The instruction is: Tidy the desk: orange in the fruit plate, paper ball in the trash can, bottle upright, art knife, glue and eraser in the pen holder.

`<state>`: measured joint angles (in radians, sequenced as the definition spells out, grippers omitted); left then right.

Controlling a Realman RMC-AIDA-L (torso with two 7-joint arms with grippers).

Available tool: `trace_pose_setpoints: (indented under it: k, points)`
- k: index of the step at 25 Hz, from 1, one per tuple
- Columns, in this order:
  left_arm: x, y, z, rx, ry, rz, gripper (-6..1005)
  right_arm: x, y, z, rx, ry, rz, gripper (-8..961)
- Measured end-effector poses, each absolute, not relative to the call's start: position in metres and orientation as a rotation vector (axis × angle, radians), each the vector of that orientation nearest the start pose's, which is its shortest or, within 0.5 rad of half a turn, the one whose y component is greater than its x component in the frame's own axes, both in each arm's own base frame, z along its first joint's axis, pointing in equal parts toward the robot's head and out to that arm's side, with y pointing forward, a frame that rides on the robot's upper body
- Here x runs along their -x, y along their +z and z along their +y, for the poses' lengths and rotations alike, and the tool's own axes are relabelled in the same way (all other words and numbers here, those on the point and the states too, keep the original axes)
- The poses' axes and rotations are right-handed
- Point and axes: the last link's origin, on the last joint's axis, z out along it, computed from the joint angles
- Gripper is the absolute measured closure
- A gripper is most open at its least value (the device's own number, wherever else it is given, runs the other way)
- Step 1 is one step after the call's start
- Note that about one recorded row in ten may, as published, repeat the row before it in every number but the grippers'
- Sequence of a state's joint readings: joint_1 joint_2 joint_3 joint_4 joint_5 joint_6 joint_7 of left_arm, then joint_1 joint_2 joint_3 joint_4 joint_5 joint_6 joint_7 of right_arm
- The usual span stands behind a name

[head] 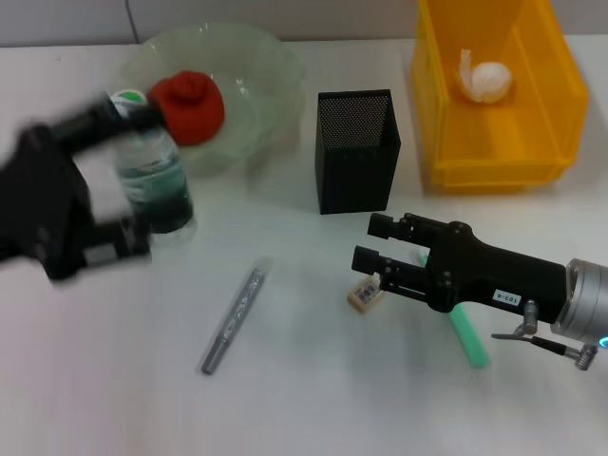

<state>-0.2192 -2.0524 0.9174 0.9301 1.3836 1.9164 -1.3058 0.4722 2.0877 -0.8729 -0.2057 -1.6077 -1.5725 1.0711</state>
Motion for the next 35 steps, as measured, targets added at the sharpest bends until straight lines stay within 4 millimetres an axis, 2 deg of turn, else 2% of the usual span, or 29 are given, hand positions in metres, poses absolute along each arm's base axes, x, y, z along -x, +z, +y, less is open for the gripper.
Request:
trace_pose_setpoints:
  k: [5, 11, 16, 19, 21, 22, 23, 25, 28, 29, 30, 35]
  points:
    - [0.259, 0.026, 0.242, 2.735, -1.248, -0.365, 210, -0.263, -0.059, 0.275, 2.614, 1.135, 0.740, 319]
    - [0.265, -0.005, 0.247, 2.801, -1.135, -0.423, 209, -0.259, -0.051, 0.279, 2.626, 1.148, 0.676, 320]
    - [0.269, -0.011, 0.253, 2.783, -1.087, -0.458, 211, -0.257, -0.048, 0.280, 2.632, 1.162, 0.668, 320]
    - [0.269, -0.012, 0.253, 2.782, -1.085, -0.461, 210, -0.255, -0.040, 0.286, 2.635, 1.166, 0.709, 319]
    - [0.269, -0.012, 0.253, 2.782, -1.084, -0.461, 209, -0.251, -0.028, 0.294, 2.644, 1.163, 0.746, 319]
    - [0.269, -0.012, 0.253, 2.782, -1.084, -0.461, 209, -0.243, -0.011, 0.303, 2.671, 1.149, 0.773, 319]
    - [0.268, -0.012, 0.253, 2.783, -1.084, -0.461, 210, -0.243, -0.011, 0.303, 2.671, 1.149, 0.773, 319]
    - [0.268, -0.012, 0.254, 2.783, -1.083, -0.459, 210, -0.232, 0.007, 0.310, 2.723, 1.111, 0.779, 319]
    - [0.268, -0.012, 0.255, 2.782, -1.078, -0.459, 211, -0.210, 0.035, 0.320, 2.814, 0.943, 0.820, 318]
    - [0.269, -0.013, 0.255, 2.779, -1.072, -0.461, 211, -0.193, 0.051, 0.328, 2.840, 0.770, 0.877, 318]
    - [0.269, -0.013, 0.255, 2.779, -1.072, -0.461, 211, -0.193, 0.051, 0.328, 2.840, 0.770, 0.877, 318]
    - [0.271, -0.015, 0.255, 2.771, -1.061, -0.481, 212, -0.147, 0.082, 0.341, 2.820, 0.273, 0.975, 317]
